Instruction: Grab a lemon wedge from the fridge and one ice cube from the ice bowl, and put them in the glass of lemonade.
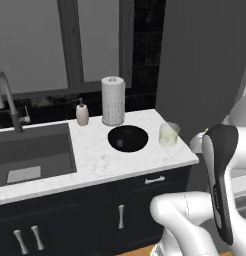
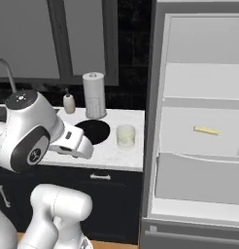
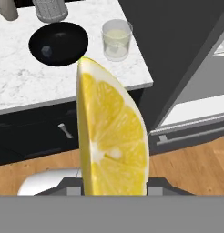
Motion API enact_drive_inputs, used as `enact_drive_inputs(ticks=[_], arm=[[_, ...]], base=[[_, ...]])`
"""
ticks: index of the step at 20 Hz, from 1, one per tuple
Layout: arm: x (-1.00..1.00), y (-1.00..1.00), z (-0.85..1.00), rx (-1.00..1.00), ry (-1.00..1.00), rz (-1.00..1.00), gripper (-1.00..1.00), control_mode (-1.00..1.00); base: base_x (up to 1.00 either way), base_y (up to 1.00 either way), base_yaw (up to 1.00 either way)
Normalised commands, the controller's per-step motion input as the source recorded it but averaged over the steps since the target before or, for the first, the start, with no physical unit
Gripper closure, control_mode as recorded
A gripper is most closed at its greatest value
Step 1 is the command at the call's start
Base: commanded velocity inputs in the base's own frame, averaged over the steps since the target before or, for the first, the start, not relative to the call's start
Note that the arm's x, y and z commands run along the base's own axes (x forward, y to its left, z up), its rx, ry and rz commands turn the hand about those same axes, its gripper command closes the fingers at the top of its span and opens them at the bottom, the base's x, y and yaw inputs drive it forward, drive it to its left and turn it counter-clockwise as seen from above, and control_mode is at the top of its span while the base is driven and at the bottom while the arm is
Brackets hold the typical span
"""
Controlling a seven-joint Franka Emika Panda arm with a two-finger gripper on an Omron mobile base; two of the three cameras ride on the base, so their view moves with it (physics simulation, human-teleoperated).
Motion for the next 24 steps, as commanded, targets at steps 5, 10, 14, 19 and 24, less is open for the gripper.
enact_drive_inputs(ticks=[5,10,14,19,24], arm=[[0.0,0.0,0.0,0.0,0.0,0.0,1.0,1.0],[0.0,0.0,0.0,0.0,0.0,0.0,1.0,1.0],[0.0,0.0,0.0,0.0,0.0,0.0,1.0,1.0],[0.0,0.0,0.0,0.0,0.0,0.0,1.0,1.0],[0.41,0.0,-0.36,0.0,0.08,-0.13,1.0,-1.0]], base=[[0.54,0.09,-0.19],[0.44,0.39,-0.23],[0.44,0.55,-0.23],[0.57,0.26,-0.19],[0.1,0.0,-0.03]])
